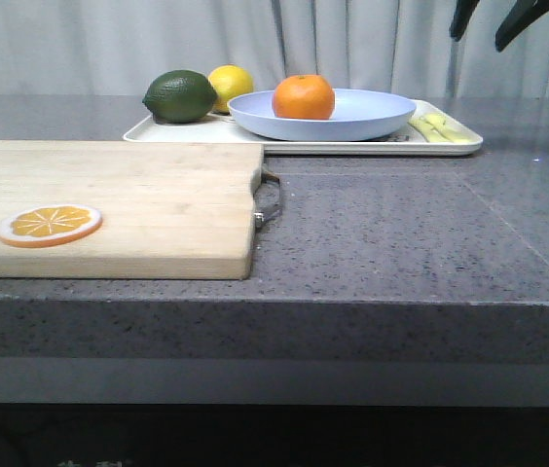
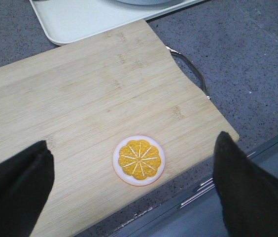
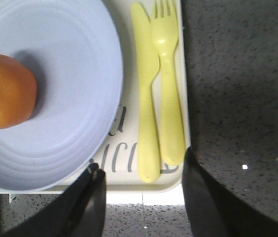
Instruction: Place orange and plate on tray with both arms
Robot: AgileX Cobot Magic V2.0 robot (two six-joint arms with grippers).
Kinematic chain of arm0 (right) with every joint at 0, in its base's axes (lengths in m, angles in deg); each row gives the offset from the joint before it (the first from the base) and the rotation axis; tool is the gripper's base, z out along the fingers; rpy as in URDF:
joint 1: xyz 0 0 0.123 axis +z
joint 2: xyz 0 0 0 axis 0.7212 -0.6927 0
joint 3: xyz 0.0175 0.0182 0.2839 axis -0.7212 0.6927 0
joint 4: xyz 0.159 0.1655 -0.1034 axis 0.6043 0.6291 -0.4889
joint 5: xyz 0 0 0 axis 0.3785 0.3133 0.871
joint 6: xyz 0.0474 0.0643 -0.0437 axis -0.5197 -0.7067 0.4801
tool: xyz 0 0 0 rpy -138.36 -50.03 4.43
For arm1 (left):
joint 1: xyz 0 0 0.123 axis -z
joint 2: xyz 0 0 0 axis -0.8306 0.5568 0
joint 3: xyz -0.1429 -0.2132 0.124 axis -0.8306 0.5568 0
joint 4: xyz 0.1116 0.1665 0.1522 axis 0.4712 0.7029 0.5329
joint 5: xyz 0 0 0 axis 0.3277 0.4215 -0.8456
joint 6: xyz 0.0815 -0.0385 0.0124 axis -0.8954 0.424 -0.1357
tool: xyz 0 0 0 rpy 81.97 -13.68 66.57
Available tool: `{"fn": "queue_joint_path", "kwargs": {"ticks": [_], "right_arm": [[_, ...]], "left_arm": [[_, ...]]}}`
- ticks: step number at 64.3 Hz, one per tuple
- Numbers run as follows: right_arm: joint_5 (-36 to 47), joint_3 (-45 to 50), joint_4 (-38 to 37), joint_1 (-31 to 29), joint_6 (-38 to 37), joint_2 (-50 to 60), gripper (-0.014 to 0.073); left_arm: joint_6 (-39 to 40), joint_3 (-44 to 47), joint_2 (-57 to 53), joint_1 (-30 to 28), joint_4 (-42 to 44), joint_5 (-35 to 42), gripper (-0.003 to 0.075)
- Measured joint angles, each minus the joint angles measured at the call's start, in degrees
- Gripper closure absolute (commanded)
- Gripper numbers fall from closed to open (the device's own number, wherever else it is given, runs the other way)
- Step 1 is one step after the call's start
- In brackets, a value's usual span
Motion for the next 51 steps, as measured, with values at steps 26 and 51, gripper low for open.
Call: {"fn": "queue_joint_path", "kwargs": {"ticks": [26,51], "right_arm": [[-0.19,19.01,-2.46,0.00,12.23,23.91,0.0212],[11.25,53.40,-4.32,0.00,16.29,53.85,0.0212]], "left_arm": [[0.00,0.00,0.00,0.00,0.00,0.00,0.0090],[0.00,0.00,0.00,0.00,0.00,0.00,0.0090]]}}
